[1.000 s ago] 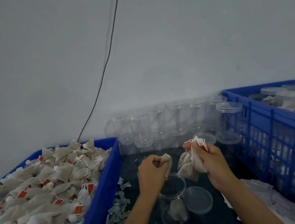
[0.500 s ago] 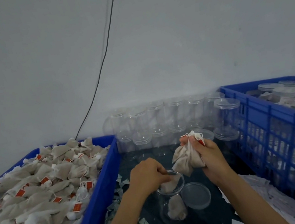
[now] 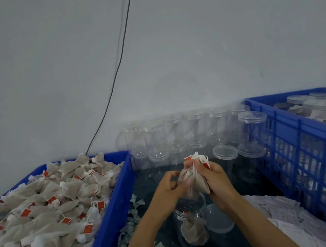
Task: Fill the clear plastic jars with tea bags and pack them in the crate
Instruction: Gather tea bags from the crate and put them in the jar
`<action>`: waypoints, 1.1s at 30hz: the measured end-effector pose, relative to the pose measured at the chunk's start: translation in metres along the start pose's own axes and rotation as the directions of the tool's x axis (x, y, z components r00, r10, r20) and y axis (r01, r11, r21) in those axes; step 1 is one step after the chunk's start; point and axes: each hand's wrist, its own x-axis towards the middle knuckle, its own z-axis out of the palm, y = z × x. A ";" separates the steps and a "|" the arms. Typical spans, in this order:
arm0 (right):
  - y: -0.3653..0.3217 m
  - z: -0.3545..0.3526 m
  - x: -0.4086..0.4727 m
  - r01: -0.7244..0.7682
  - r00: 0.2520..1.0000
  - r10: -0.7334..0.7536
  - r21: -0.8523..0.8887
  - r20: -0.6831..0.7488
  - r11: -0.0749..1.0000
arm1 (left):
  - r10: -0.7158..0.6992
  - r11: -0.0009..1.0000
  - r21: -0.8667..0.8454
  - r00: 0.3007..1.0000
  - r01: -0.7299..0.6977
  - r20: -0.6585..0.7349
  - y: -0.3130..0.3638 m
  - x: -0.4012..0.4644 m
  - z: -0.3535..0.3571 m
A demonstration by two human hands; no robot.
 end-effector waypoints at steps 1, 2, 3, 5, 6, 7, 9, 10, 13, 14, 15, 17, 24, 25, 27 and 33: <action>0.003 0.002 -0.001 -0.013 1.000 0.013 -0.007 -0.016 1.000 | -0.010 1.000 0.011 1.000 0.010 0.000 -0.004 -0.001 0.001; 0.005 0.004 -0.002 -0.025 0.999 0.025 -0.012 -0.026 1.000 | -0.006 0.997 0.072 1.000 0.008 -0.031 -0.008 -0.001 0.002; 0.006 0.005 -0.003 -0.034 0.999 0.034 -0.016 -0.032 0.999 | 0.015 0.988 0.155 0.997 -0.003 -0.076 -0.011 -0.001 0.003; 0.009 0.004 -0.003 -0.036 0.999 0.036 0.003 -0.036 0.999 | 0.083 0.955 0.294 0.987 -0.040 -0.136 -0.014 0.000 0.005; 0.009 0.003 -0.002 -0.032 0.999 0.033 0.041 -0.037 0.999 | 0.114 0.938 0.341 0.984 -0.061 -0.138 -0.015 0.001 0.006; 0.009 0.000 -0.001 -0.028 0.999 0.032 0.089 -0.042 0.996 | 0.138 0.922 0.380 0.982 -0.079 -0.132 -0.016 0.002 0.006; 0.008 -0.006 0.002 -0.025 0.997 0.035 0.161 -0.062 0.987 | 0.151 0.896 0.435 0.982 -0.089 -0.110 -0.016 0.004 0.005; 0.008 -0.009 0.004 -0.018 0.997 0.029 0.172 -0.065 0.985 | 0.151 0.887 0.453 0.983 -0.089 -0.102 -0.015 0.004 0.004; 0.008 -0.014 0.006 0.009 0.998 -0.001 0.138 -0.059 0.990 | 0.176 0.833 0.544 0.981 -0.104 -0.082 -0.013 0.004 0.004; 0.008 -0.014 0.005 0.016 0.998 -0.009 0.116 -0.066 0.993 | 0.182 0.823 0.558 0.980 -0.106 -0.082 -0.011 0.003 0.005; 0.008 -0.015 0.004 0.023 0.997 -0.016 0.090 -0.077 0.996 | 0.175 0.834 0.543 0.980 -0.097 -0.094 -0.011 0.003 0.005; 0.007 -0.016 0.002 0.032 0.994 -0.029 0.026 -0.107 0.999 | 0.128 0.896 0.442 0.981 -0.051 -0.146 -0.011 0.001 0.007; 0.003 -0.013 -0.008 0.037 0.999 -0.036 -0.205 0.009 0.978 | 0.107 0.731 0.681 0.992 -0.030 -0.071 -0.011 -0.005 0.004; 0.002 -0.012 -0.009 0.041 0.999 -0.033 -0.223 0.040 0.974 | 0.123 0.721 0.692 0.989 -0.034 -0.080 -0.010 -0.003 0.003; 0.002 -0.010 -0.011 0.048 0.994 -0.025 -0.231 0.102 0.972 | 0.174 0.748 0.661 0.979 -0.061 -0.107 -0.008 0.001 0.001; 0.007 -0.010 -0.014 0.066 0.985 -0.026 -0.234 0.170 0.970 | 0.158 0.790 0.610 0.981 -0.058 -0.111 -0.012 0.002 0.002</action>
